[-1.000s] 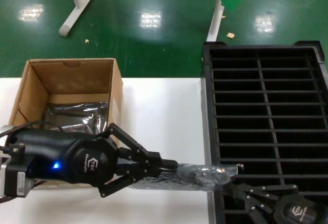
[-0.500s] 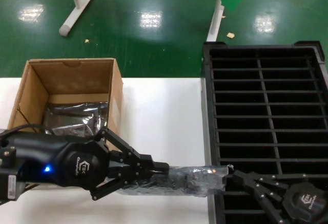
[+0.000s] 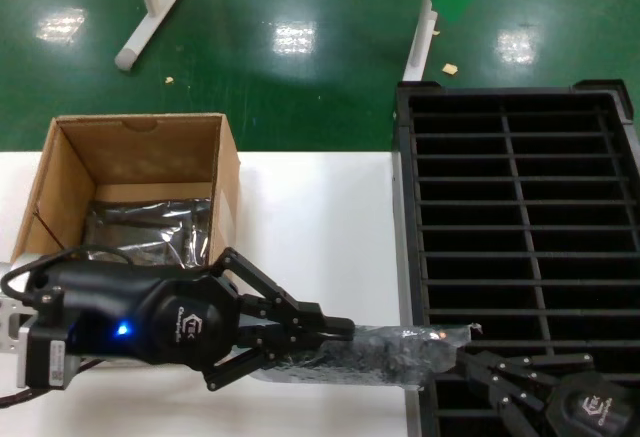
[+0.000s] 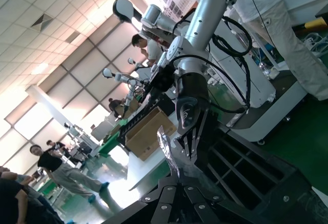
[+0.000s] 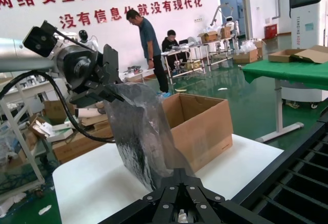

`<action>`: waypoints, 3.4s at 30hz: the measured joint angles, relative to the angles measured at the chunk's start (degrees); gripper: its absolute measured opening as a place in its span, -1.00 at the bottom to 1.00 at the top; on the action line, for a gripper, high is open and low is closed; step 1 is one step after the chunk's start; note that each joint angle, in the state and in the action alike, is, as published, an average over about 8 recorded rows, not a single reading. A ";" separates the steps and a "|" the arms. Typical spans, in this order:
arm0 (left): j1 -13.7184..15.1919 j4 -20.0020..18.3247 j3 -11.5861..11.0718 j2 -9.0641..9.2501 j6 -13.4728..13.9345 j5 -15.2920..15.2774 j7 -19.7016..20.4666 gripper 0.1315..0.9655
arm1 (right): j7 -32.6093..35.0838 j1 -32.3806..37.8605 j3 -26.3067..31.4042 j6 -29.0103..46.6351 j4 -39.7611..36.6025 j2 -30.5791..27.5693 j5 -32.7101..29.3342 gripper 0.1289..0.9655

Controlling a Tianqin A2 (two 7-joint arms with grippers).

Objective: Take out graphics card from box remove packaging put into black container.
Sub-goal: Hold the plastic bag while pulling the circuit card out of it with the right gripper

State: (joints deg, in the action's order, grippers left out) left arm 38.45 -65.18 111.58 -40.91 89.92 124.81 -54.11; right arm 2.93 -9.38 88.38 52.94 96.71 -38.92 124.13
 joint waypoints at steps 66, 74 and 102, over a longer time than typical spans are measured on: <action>0.78 2.63 -3.84 6.49 -0.09 -6.30 0.10 -0.98 | -0.51 -3.16 -2.64 2.27 1.30 -1.02 2.47 -0.96; 0.95 3.19 -4.59 7.66 -0.13 -6.78 0.10 -0.98 | -1.83 -4.11 -2.88 2.59 2.89 -1.35 3.24 -0.96; -2.95 -1.74 -8.16 8.03 -0.35 -5.36 3.72 -0.98 | -1.85 -3.31 -2.15 2.94 1.35 -0.77 3.13 -0.96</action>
State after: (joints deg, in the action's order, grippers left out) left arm 35.50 -66.92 103.41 -32.88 89.57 119.46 -50.38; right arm 1.08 -12.69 86.23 55.87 98.06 -39.69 127.27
